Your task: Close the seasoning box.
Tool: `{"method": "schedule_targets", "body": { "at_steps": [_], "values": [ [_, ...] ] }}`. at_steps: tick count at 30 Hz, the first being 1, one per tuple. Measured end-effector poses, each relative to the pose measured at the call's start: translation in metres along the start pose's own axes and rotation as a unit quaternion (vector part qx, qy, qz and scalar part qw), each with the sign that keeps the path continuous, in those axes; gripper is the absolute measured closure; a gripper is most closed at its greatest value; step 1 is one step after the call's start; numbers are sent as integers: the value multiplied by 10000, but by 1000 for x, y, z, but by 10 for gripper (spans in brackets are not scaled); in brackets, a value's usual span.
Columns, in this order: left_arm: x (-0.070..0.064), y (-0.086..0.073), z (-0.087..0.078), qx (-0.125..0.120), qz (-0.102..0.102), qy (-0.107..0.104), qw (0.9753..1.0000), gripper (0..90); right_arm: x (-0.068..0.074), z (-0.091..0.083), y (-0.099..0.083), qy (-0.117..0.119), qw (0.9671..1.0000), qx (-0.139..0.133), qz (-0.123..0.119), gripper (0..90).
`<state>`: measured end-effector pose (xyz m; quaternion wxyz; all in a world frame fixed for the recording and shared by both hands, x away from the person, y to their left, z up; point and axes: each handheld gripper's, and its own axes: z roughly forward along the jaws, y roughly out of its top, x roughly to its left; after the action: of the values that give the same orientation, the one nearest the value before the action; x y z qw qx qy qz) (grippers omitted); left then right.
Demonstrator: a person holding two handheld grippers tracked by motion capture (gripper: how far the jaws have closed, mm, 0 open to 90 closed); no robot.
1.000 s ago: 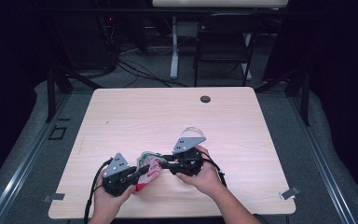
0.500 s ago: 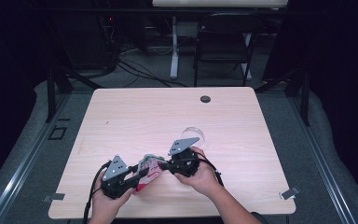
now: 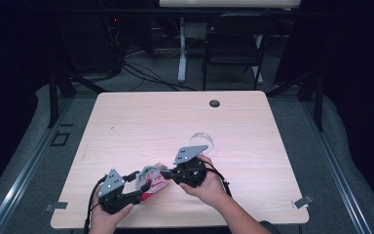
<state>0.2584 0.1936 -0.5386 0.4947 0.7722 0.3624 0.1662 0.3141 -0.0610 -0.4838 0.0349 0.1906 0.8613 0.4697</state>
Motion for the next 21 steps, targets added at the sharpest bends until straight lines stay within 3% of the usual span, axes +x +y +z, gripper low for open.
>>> {"method": "schedule_targets", "body": {
  "at_steps": [3, 7, 11, 17, 21],
  "values": [
    [1, -4, 6, 235, 77, -71, 9997, 403, 0, 0, -1, 9, 10000, -36, 36, 900],
    [2, -8, 12, 360, -49, -89, 9993, 384, -1, 0, -1, 5, 10000, -14, 21, 900],
    [2, -11, 19, 558, -27, -51, 9984, 345, -1, 0, -3, -9, 10000, -27, 46, 900],
    [5, -17, 26, 456, -397, -111, 9981, 286, -1, 0, -6, -42, 10000, -49, 46, 900],
    [5, -19, 29, 474, -308, -75, 9984, 260, -1, -1, -8, -45, 10000, -44, 43, 900]
  ]
}}
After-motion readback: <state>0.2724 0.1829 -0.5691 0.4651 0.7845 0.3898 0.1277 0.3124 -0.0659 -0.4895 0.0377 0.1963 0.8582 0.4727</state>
